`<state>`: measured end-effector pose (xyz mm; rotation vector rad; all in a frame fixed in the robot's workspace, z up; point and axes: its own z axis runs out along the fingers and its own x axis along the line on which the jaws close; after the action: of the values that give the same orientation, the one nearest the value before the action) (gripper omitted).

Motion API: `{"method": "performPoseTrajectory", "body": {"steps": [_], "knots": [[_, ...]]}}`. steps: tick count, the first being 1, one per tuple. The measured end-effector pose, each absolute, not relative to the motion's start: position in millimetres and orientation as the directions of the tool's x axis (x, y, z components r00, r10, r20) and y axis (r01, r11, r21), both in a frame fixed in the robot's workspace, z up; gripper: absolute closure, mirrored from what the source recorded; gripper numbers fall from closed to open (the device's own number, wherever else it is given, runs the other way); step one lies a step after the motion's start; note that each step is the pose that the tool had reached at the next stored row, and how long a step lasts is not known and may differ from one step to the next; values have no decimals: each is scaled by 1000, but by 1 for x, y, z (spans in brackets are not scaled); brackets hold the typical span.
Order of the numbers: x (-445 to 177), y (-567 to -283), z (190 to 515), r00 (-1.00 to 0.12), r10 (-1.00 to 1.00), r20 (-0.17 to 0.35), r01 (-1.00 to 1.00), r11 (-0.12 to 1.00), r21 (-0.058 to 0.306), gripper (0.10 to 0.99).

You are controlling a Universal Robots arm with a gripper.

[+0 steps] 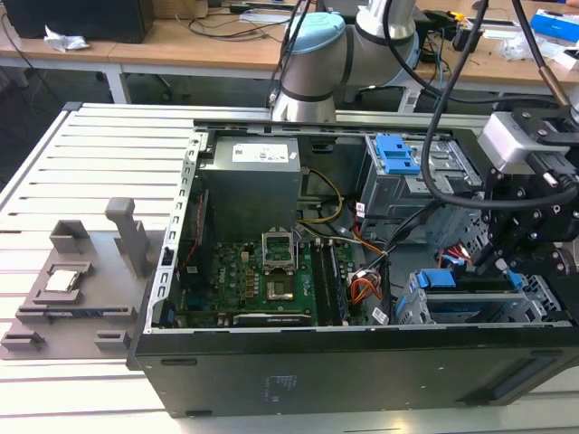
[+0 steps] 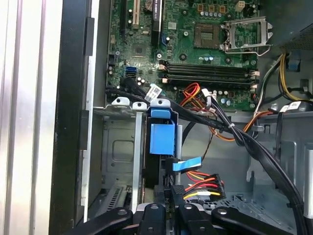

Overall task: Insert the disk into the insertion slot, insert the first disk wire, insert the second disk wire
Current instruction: 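Insert the first disk wire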

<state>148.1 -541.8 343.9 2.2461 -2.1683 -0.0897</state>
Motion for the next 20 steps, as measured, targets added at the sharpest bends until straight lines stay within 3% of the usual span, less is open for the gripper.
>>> {"method": "performPoseTrajectory", "body": {"steps": [20], "knots": [[155, -540, 332, -25, -999, -32, -998, 24, 53, 906]]}}
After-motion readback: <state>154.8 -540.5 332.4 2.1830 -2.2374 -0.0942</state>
